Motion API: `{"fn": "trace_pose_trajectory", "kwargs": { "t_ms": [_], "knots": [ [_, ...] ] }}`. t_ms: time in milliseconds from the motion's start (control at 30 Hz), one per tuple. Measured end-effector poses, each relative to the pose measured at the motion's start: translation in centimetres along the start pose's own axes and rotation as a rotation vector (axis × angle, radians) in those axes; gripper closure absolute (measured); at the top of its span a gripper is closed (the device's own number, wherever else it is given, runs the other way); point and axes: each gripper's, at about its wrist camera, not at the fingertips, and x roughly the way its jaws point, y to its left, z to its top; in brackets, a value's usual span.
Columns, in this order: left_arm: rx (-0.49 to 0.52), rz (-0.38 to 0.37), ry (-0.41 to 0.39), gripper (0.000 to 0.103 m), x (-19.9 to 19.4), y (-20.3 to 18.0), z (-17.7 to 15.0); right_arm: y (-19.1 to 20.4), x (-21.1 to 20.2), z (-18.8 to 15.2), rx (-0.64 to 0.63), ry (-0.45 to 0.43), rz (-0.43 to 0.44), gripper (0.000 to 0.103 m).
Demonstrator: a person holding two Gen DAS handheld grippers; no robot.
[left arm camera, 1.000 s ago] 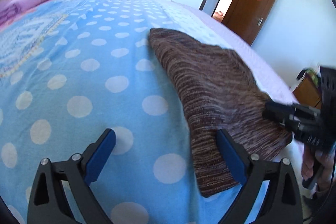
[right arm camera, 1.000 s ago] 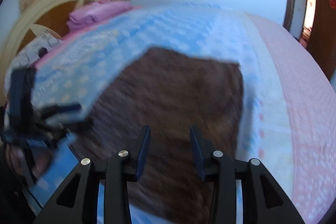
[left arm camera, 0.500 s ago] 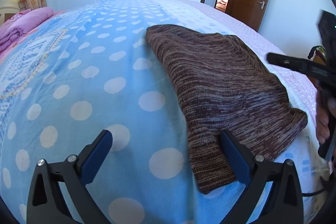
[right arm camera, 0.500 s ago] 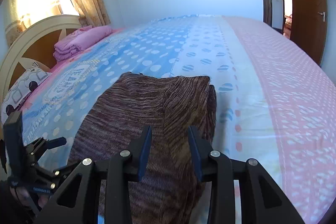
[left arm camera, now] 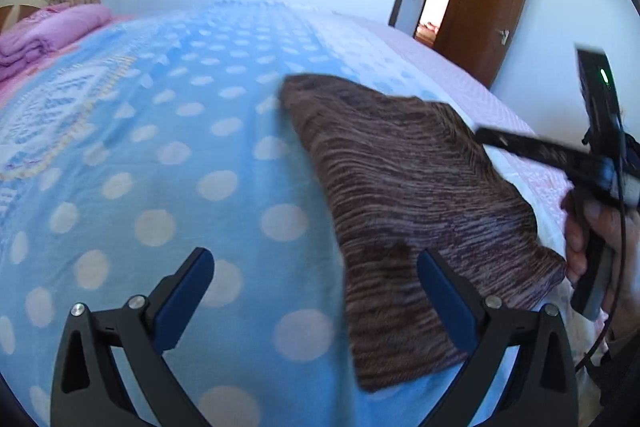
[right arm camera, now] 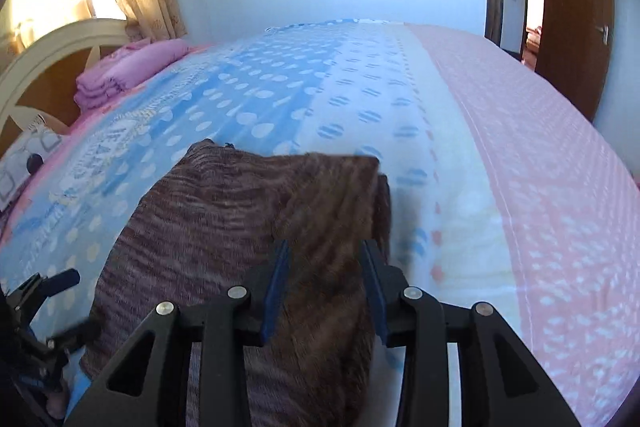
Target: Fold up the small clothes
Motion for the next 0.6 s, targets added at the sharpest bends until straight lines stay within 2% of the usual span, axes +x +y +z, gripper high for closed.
{"fn": "trace_pose_trajectory", "kwargs": {
  "t_ms": [67, 133, 167, 200, 333, 433, 500, 600],
  "knots": [
    [0.024, -0.002, 0.013, 0.0, 0.6, -0.6, 0.2, 0.2, 2.2, 1.1, 0.003, 0.052, 0.027, 0.065],
    [0.068, 0.004, 0.061, 0.0, 1.6, -1.5, 0.3, -0.2, 5.0, 1.4, -0.016, 0.119, -0.054, 0.063],
    [0.085, 0.007, 0.089, 0.0, 2.1, -1.8, 0.2, -0.7, 5.3, 1.5, 0.006, 0.107, -0.047, 0.059],
    [0.095, 0.003, 0.113, 0.0, 2.5, -1.9, 0.0, -1.3, 5.4, 1.6, 0.04, 0.104, -0.034, 0.059],
    [0.079, -0.02, 0.098, 0.0, 2.2, -1.6, -0.3, -2.9, 3.9, 0.8, 0.073, 0.093, 0.019, 0.058],
    [0.079, -0.031, 0.091, 0.003, 2.1, -1.7, -0.2, -5.4, 2.9, 0.2, 0.2, 0.066, 0.135, 0.058],
    [0.091, -0.05, 0.085, 0.009, 1.9, -1.9, -0.3, -7.0, 3.3, 0.0, 0.283, 0.077, 0.181, 0.057],
    [0.099, -0.053, 0.085, 0.011, 1.8, -2.1, -0.3, -7.5, 4.7, -0.3, 0.303, 0.102, 0.223, 0.057]
  ]
}}
